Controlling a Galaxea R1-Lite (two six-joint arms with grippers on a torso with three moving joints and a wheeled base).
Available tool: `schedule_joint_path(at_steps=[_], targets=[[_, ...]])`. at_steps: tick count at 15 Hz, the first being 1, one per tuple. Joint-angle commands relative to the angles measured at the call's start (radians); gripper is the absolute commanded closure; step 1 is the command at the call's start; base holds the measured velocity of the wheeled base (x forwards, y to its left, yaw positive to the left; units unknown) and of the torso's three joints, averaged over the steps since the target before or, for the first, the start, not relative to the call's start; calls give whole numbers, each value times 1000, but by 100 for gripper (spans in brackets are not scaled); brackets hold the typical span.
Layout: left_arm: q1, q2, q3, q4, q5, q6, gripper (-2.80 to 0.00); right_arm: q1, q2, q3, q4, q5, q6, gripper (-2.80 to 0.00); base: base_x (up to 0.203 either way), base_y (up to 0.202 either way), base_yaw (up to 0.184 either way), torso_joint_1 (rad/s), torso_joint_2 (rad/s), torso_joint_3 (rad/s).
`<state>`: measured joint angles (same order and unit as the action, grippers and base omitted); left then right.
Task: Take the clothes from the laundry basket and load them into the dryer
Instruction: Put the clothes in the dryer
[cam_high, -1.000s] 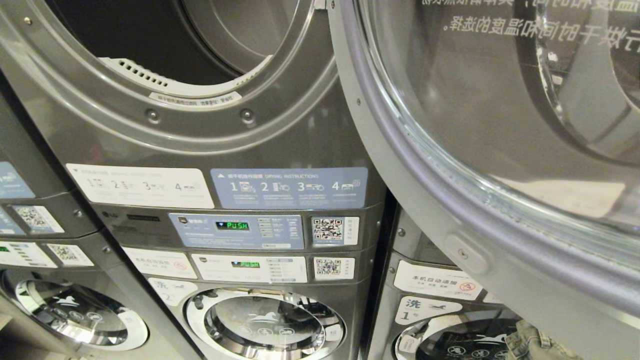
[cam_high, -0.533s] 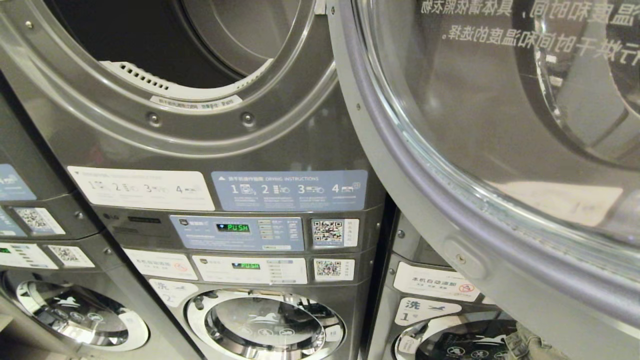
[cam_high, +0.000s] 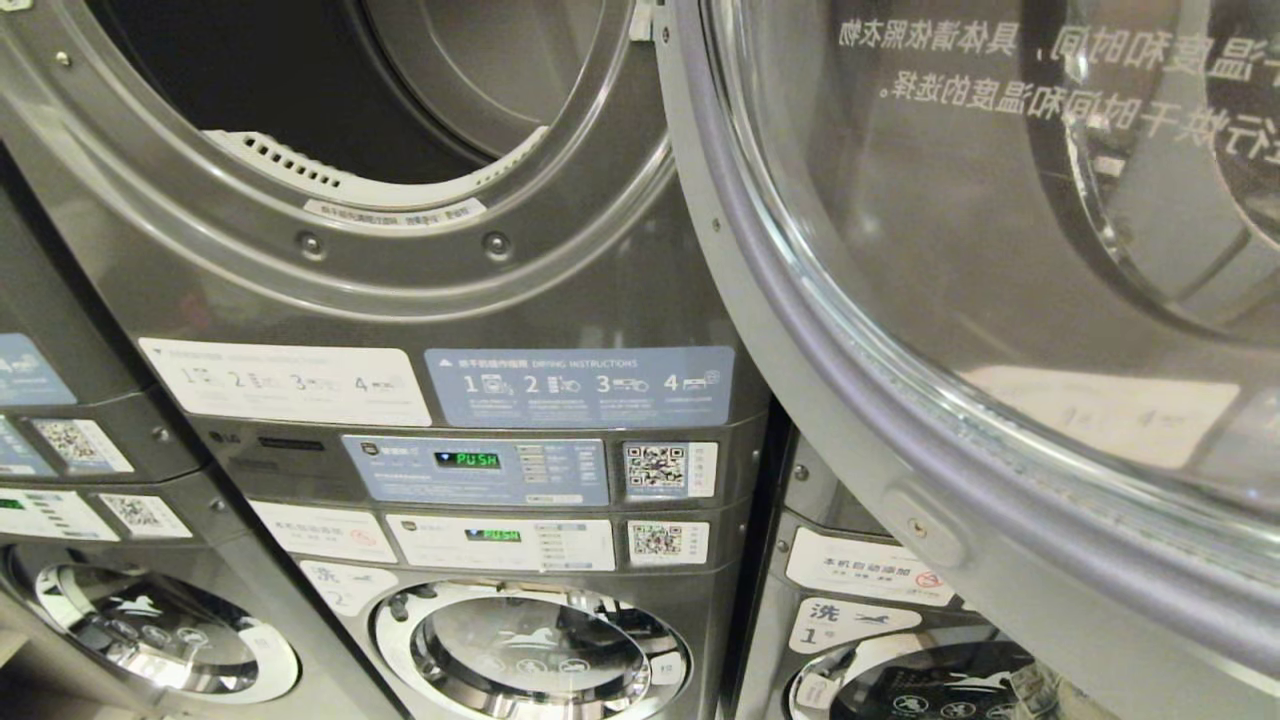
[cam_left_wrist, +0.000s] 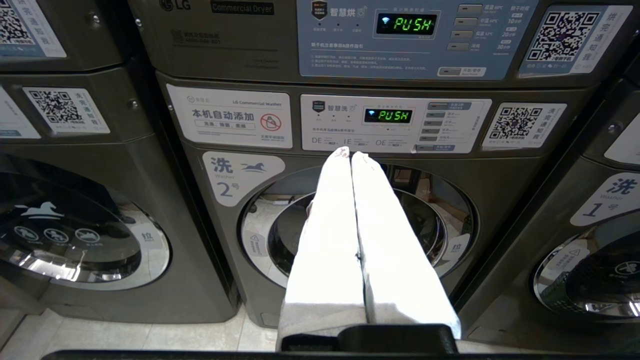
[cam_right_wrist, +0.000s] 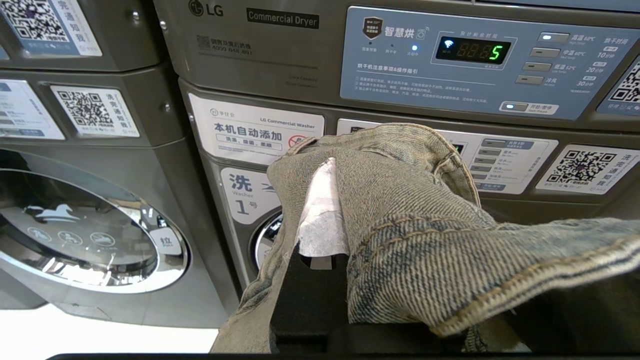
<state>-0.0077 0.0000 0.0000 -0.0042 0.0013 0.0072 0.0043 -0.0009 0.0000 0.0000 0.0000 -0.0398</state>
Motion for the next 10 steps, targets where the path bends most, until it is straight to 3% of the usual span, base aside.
schedule_joint_path(at_steps=[1,10], targets=[[0,0,0,0,0,0,0,0,-1,2,0,0,0,0,0,0,0,48,-97,-48],[0,0,0,1,0,0,0,0,-1,2,0,0,0,0,0,0,0,43,-93,-45]])
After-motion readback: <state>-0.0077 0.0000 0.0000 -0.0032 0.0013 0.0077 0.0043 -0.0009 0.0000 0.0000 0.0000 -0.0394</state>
